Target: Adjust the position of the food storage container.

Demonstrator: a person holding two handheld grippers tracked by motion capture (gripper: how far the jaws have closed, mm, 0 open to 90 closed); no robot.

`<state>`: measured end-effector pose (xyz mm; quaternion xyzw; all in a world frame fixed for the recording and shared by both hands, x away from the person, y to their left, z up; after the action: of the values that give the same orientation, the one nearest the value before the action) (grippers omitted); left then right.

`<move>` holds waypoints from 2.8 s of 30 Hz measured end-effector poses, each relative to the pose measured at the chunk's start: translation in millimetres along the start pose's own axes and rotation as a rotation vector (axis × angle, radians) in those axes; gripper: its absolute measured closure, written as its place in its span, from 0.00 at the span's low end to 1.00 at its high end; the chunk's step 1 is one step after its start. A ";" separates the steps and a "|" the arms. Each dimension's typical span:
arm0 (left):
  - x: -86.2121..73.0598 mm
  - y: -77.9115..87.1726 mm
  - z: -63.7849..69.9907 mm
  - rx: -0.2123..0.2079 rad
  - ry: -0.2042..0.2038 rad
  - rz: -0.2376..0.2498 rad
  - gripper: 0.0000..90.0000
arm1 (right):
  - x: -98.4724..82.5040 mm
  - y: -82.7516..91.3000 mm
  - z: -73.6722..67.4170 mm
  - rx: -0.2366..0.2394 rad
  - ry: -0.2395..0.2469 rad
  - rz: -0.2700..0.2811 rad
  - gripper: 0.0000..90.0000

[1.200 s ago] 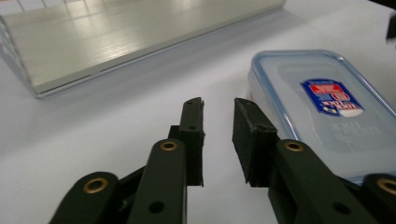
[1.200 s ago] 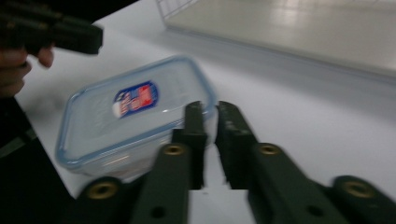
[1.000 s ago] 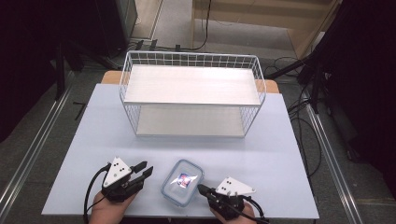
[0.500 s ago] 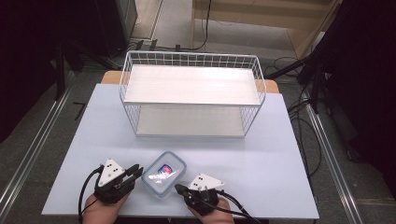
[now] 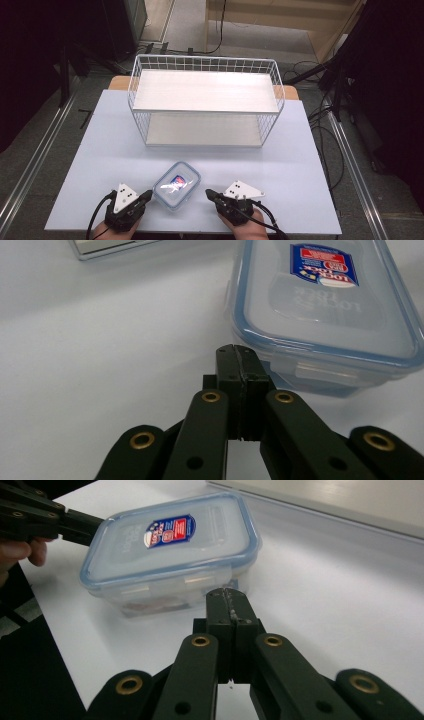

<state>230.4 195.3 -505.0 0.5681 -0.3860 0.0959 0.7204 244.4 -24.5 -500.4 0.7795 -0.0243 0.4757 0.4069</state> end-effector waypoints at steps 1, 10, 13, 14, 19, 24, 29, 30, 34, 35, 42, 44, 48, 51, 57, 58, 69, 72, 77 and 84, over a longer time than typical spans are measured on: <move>3.2 -3.3 0.1 -0.002 0.008 0.000 1.00 | 0.6 1.6 0.3 -0.003 -0.001 0.001 1.00; 50.6 -45.7 25.6 -0.069 -0.038 0.031 1.00 | 0.9 25.7 29.5 -0.090 -0.051 0.049 1.00; 68.1 -59.7 30.0 -0.084 -0.035 0.033 1.00 | -1.8 38.5 52.4 -0.147 -0.088 0.069 1.00; 71.2 -60.5 29.3 -0.084 -0.027 0.038 1.00 | -1.9 41.3 60.3 -0.164 -0.099 0.074 1.00; 51.6 -34.7 17.6 -0.048 -0.017 0.029 1.00 | 2.0 30.6 86.6 -0.200 -0.125 0.069 1.00; 10.5 -30.9 42.8 -0.100 -0.045 -0.014 1.00 | 4.4 22.5 86.5 -0.197 -0.120 0.057 1.00; 26.7 -44.7 54.6 -0.096 -0.063 0.005 1.00 | 3.9 33.1 85.8 -0.205 -0.129 0.077 1.00; 31.6 -47.3 52.9 -0.087 -0.063 0.003 1.00 | 3.9 33.1 85.8 -0.205 -0.129 0.077 1.00; 52.8 -66.0 47.0 -0.079 -0.052 -0.013 1.00 | -0.4 35.2 90.0 -0.212 -0.135 0.072 1.00; 56.8 -70.4 46.1 -0.073 -0.055 -0.022 1.00 | -0.2 34.1 94.3 -0.219 -0.141 0.072 1.00; 56.4 -54.2 27.0 -0.062 -0.046 -0.004 1.00 | 7.8 16.5 102.3 -0.243 -0.116 0.057 1.00; 50.0 -45.5 19.5 -0.063 -0.050 -0.004 1.00 | 9.8 9.6 105.5 -0.242 -0.120 0.051 1.00; 37.6 -34.0 6.9 -0.084 -0.042 0.003 0.98 | 8.7 5.2 98.5 -0.220 -0.080 0.033 1.00; 33.7 -37.9 2.8 -0.111 -0.025 0.016 0.98 | -3.1 12.0 67.2 -0.142 -0.039 0.005 1.00; 39.4 -51.3 1.2 -0.112 -0.017 0.005 1.00 | -1.5 17.4 54.2 -0.160 -0.029 0.025 1.00; 41.0 -53.9 2.0 -0.113 -0.024 -0.002 1.00 | -1.5 17.4 54.2 -0.160 -0.029 0.025 1.00; 55.4 -68.2 20.7 -0.136 -0.059 -0.031 1.00 | 13.7 -12.5 92.0 -0.207 -0.069 0.001 1.00; 54.7 -66.0 22.4 -0.123 -0.065 -0.033 1.00 | 12.1 -10.2 84.5 -0.195 -0.050 -0.004 1.00; 55.6 -55.2 7.1 -0.078 -0.043 -0.010 1.00 | 10.9 -4.6 83.5 -0.197 -0.048 -0.002 1.00; 54.5 -41.3 -6.5 -0.059 -0.045 0.008 1.00 | 9.8 -8.3 82.4 -0.199 -0.053 -0.005 1.00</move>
<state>294.4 170.8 -499.8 0.5469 -0.4071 0.0748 0.7277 312.8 -69.6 -515.9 0.7475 -0.0802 0.4491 0.4829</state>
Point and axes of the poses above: each handheld gripper's, and its own axes: y roughly backward along the jaws, x roughly out of its top, z roughly to its right, the point moved 8 cm from there along -y, roughly forward along the jaws, and after that the axes turned 8 degrees about -z, right-handed, at the moved point
